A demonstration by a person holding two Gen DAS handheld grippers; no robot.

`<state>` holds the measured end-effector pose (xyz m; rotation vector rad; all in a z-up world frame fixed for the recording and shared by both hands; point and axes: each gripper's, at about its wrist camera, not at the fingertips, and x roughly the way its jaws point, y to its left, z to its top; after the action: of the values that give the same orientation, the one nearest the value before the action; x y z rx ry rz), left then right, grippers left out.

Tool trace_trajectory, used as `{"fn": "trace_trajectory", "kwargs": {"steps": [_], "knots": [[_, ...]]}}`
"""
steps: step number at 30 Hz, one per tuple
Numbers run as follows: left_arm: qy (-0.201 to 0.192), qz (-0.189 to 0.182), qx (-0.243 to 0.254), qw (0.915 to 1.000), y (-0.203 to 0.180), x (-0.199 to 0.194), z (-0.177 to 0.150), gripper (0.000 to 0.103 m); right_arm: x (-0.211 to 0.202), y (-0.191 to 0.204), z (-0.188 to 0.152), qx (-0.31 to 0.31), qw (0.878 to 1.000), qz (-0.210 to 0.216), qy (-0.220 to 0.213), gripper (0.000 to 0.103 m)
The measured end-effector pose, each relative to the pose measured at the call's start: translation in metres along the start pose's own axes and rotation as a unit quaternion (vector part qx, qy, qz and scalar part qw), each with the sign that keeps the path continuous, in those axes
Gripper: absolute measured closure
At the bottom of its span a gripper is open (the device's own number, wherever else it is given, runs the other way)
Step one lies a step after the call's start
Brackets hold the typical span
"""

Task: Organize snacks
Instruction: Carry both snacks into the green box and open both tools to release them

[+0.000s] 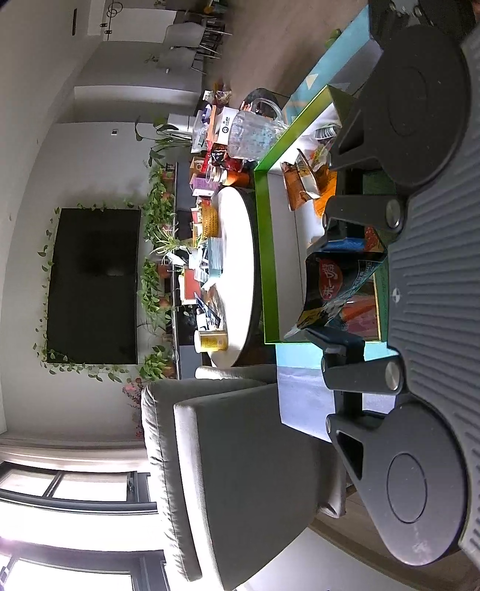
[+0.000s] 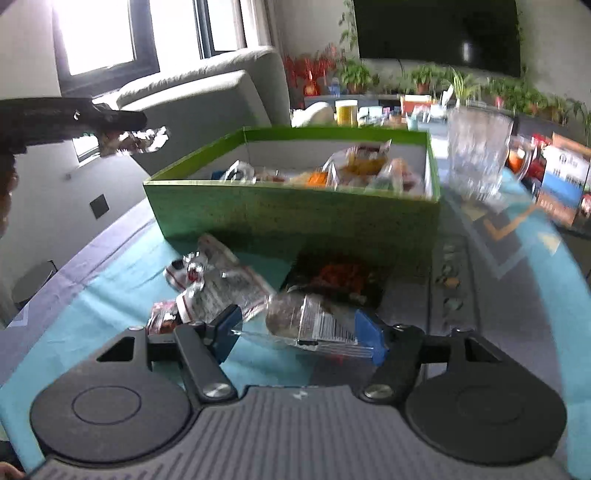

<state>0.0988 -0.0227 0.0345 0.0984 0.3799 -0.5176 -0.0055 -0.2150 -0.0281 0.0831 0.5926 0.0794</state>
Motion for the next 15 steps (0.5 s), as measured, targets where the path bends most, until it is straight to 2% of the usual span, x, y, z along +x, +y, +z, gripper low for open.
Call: {"fn": "trace_trajectory", "kwargs": {"steps": [6, 15], "knots": [[-0.008, -0.007, 0.01, 0.9999, -0.006, 0.007, 0.009, 0.066, -0.021, -0.008, 0.02, 0.005, 0.999, 0.006, -0.051, 0.032], [-0.007, -0.012, 0.013, 0.9998, -0.011, 0.03, 0.028, 0.066, -0.016, -0.021, 0.071, 0.001, 0.992, 0.023, -0.12, 0.032]]}}
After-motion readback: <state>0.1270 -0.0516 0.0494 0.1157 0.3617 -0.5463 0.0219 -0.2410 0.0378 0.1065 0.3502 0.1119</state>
